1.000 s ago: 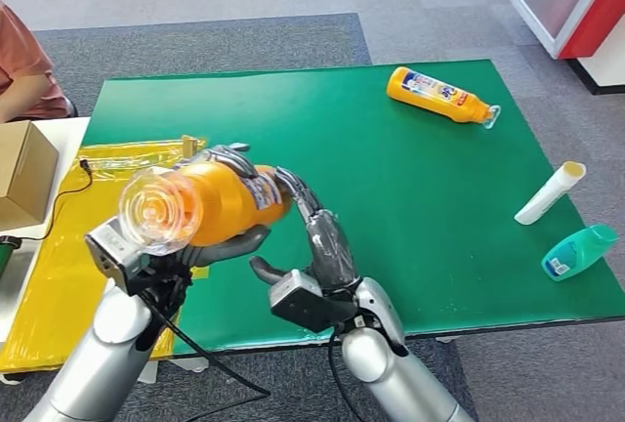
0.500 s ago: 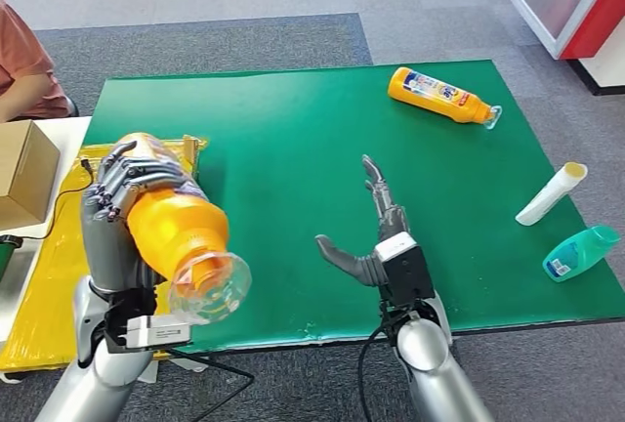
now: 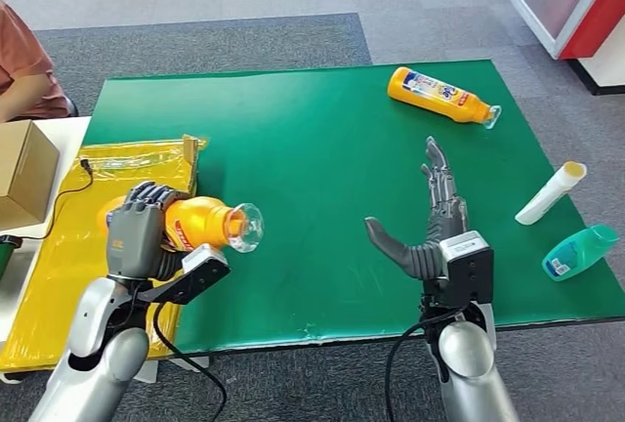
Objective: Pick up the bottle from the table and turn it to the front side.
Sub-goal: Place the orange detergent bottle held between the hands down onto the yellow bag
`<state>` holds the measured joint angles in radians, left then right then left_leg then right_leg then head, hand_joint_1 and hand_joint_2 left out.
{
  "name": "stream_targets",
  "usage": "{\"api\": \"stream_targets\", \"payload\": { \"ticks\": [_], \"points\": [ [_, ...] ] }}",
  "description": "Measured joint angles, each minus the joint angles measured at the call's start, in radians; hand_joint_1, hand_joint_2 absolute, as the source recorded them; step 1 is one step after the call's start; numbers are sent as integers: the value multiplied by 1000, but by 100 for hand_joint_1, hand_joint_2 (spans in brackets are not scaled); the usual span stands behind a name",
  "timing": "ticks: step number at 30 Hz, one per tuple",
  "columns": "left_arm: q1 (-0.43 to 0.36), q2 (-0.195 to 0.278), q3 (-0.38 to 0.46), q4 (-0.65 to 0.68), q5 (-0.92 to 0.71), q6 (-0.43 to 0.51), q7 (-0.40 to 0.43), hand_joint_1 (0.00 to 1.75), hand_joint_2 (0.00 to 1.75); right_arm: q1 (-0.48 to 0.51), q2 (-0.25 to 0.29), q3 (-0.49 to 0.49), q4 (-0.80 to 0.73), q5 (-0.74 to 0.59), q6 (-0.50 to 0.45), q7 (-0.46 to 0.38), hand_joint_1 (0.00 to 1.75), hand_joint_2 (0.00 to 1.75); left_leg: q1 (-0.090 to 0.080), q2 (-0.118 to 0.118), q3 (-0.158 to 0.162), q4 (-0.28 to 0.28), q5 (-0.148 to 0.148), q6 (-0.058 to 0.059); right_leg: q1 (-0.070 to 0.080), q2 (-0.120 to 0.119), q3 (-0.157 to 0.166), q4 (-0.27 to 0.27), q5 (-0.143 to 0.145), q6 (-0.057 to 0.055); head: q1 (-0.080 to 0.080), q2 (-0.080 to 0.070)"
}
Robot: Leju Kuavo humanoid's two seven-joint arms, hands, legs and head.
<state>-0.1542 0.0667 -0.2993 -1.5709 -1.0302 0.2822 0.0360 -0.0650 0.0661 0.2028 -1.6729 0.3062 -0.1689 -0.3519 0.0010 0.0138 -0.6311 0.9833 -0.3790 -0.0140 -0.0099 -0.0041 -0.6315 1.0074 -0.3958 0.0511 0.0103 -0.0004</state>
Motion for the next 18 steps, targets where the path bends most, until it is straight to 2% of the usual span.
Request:
{"api": "stream_targets", "payload": {
  "ticks": [8,18],
  "points": [
    [-66,19,59,224,-35,-32,24,175,175,-14,0,-8,-5,-7,3,-3,0,175,0,0,0,0,0,0,0,0,0,0,0,0,0,0],
    [-140,26,132,493,-45,-25,39,175,175,-23,0,-20,-22,-27,-3,-7,0,175,0,0,0,0,0,0,0,0,0,0,0,0,0,0]
  ]
}}
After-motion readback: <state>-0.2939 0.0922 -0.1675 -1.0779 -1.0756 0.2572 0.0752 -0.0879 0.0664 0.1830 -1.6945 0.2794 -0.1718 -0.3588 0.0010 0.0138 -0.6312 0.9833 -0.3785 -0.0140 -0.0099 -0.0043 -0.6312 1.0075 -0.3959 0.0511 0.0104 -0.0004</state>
